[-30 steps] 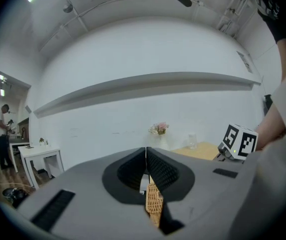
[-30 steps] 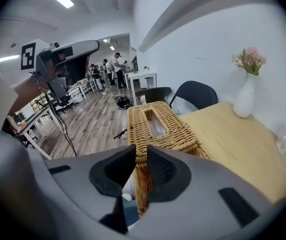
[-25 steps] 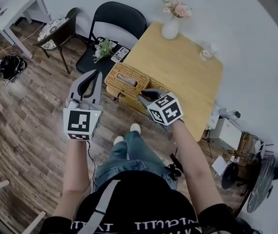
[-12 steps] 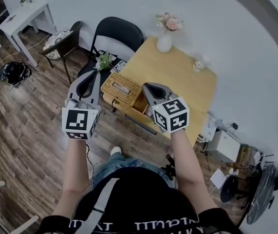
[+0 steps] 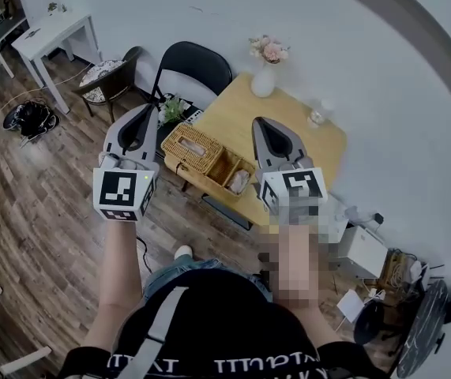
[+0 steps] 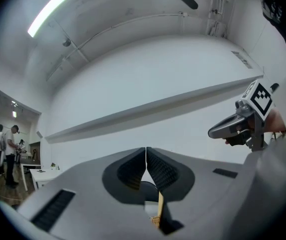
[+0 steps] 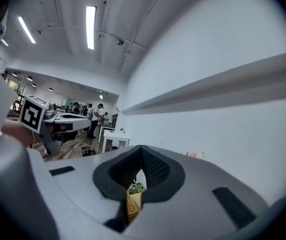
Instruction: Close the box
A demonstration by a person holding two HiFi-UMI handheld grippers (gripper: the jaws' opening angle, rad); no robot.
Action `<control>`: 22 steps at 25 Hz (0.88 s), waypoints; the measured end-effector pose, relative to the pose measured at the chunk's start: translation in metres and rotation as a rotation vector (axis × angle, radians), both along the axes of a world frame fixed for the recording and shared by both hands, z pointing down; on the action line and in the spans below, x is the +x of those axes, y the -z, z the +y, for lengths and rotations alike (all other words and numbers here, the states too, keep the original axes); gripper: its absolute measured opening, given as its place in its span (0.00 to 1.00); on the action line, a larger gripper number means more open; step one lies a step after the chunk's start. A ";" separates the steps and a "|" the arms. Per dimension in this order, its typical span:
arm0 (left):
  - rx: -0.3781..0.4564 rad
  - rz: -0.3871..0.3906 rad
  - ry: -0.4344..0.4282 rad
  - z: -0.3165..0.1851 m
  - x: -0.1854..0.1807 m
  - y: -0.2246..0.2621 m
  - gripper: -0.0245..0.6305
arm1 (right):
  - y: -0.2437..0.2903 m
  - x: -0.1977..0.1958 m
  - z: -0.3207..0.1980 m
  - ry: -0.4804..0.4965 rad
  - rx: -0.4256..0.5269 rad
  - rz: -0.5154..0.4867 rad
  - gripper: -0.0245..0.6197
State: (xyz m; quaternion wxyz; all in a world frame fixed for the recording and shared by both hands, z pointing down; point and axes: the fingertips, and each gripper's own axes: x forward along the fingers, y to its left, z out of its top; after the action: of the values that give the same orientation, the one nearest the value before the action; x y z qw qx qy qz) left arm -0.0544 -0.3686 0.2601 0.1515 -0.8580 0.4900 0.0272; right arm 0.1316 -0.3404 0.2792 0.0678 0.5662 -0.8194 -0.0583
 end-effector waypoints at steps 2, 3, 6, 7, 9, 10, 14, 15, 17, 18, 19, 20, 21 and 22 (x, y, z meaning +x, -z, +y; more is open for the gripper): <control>0.018 0.013 0.006 0.004 -0.001 0.010 0.06 | 0.012 0.001 0.008 -0.005 0.035 0.003 0.06; 0.025 0.019 0.008 0.006 -0.001 0.014 0.06 | 0.017 0.001 0.012 -0.004 0.053 0.001 0.06; 0.040 0.031 0.011 0.010 -0.001 0.022 0.06 | 0.031 0.003 0.020 -0.013 0.110 0.012 0.06; 0.043 0.033 0.009 0.010 0.000 0.024 0.06 | 0.034 0.004 0.022 -0.021 0.123 0.021 0.06; 0.049 0.034 0.006 0.012 0.000 0.027 0.06 | 0.039 0.005 0.025 -0.034 0.139 0.034 0.06; 0.052 0.035 0.006 0.012 0.000 0.028 0.06 | 0.041 0.006 0.026 -0.038 0.146 0.037 0.06; 0.064 0.039 0.006 0.013 0.000 0.033 0.06 | 0.047 0.011 0.027 -0.052 0.164 0.038 0.06; 0.066 0.040 0.005 0.013 0.001 0.033 0.06 | 0.048 0.012 0.027 -0.057 0.167 0.039 0.06; 0.070 0.041 0.002 0.012 0.001 0.035 0.06 | 0.049 0.014 0.027 -0.064 0.172 0.041 0.06; 0.072 0.041 0.001 0.011 0.001 0.036 0.06 | 0.050 0.015 0.026 -0.067 0.174 0.041 0.06; 0.073 0.041 0.000 0.010 0.001 0.036 0.06 | 0.051 0.015 0.025 -0.069 0.176 0.040 0.06; 0.074 0.041 -0.001 0.009 0.001 0.037 0.06 | 0.052 0.016 0.024 -0.071 0.178 0.039 0.06; 0.076 0.040 -0.002 0.008 0.001 0.038 0.06 | 0.053 0.017 0.024 -0.074 0.181 0.037 0.06; 0.077 0.040 -0.003 0.007 0.002 0.038 0.06 | 0.054 0.018 0.023 -0.076 0.183 0.035 0.06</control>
State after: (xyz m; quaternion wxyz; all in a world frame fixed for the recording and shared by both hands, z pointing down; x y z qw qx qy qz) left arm -0.0526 -0.3619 0.2218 0.1746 -0.8515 0.4903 0.0636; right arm 0.1492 -0.3176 0.2256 0.0324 0.5997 -0.7872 -0.1402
